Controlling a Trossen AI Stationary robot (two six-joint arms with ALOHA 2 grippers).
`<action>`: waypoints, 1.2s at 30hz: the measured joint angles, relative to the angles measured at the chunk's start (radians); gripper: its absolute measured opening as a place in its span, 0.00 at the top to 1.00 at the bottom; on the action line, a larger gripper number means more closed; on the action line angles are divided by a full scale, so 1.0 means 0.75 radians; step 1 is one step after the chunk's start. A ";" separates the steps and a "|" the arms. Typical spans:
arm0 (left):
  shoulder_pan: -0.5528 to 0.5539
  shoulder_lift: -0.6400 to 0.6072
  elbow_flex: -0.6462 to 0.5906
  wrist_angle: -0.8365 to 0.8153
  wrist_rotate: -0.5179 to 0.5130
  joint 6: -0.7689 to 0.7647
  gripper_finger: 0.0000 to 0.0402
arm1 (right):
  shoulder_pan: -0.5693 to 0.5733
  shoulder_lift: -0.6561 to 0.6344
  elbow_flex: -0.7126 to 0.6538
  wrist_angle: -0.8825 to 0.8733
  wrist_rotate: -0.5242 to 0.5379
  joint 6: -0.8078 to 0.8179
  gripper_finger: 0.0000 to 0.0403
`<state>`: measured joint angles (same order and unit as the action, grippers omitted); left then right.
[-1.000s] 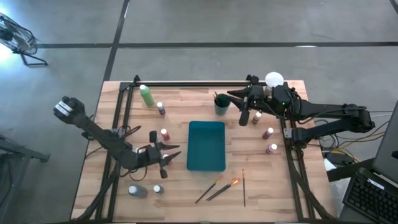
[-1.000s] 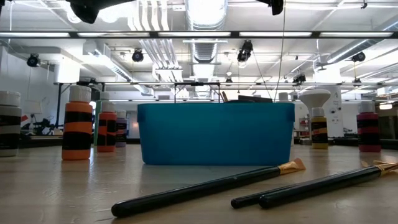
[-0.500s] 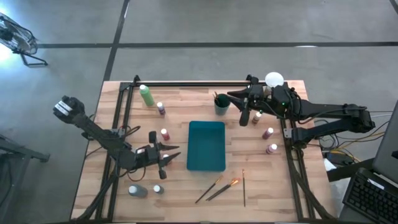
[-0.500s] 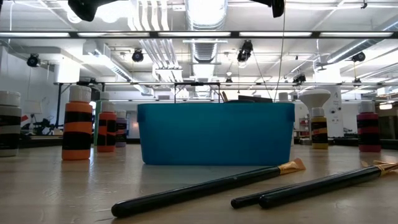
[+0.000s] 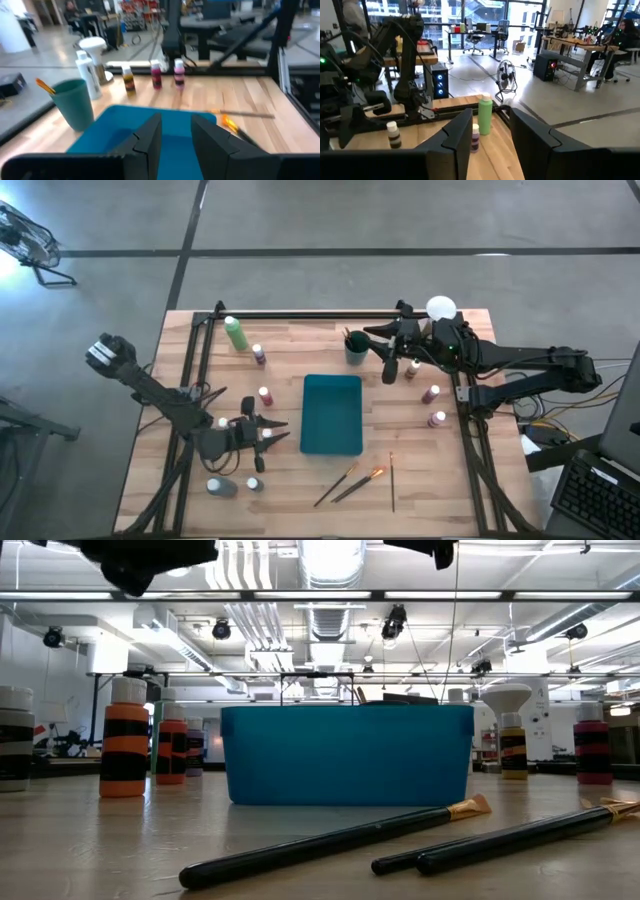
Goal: Pick & Place Paint Supplies
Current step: Put the gold paint brush into the green cup
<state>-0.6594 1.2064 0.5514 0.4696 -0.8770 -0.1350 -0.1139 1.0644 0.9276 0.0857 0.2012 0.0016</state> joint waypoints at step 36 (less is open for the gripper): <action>-0.013 -0.001 0.000 -0.077 0.008 0.072 0.73 | 0.844 0.295 0.403 -1.678 0.289 1.795 0.68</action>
<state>-0.6693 1.2057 0.5514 0.4118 -0.8711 -0.0807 0.5193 1.2855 1.2299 -1.1730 0.4183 1.3479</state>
